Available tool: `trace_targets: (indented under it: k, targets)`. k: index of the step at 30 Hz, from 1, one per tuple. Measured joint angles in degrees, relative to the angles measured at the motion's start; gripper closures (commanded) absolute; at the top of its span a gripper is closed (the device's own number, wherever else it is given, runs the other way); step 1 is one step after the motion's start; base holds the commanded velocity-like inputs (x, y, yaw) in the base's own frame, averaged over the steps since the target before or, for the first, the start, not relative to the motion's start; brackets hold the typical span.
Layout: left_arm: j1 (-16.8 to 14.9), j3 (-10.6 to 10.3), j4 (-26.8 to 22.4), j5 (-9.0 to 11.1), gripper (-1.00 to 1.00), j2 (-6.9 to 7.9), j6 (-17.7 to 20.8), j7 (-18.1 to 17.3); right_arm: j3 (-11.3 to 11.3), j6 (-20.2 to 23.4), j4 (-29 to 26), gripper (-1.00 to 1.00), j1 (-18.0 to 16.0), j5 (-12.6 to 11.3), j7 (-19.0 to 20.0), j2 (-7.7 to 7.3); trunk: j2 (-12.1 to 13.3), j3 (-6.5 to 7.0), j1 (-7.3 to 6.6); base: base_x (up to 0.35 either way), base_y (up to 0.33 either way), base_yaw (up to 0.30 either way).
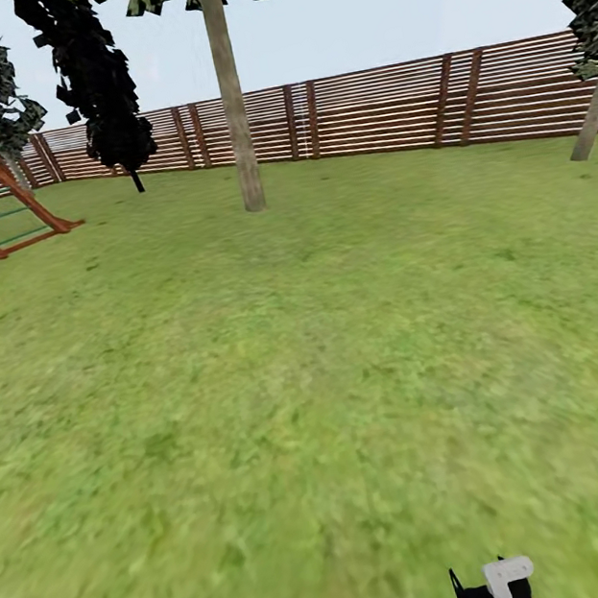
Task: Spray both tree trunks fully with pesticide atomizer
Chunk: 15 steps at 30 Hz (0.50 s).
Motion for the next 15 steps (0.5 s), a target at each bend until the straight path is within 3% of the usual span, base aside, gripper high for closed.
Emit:
trace_targets:
  k: [8,15]
  targets:
    - [0.03,0.0,-0.02,0.03,1.0,-0.01,0.01,-0.01,0.0,0.0,0.0,-1.0,-0.01,0.0,0.01,0.02,0.0,0.0,0.0,0.34,0.0,0.225]
    - [0.01,0.0,0.0,0.0,1.0,0.0,0.0,-0.04,0.0,0.0,0.0,-1.0,0.0,0.0,0.0,0.01,0.0,0.0,0.0,0.34,0.0,0.023]
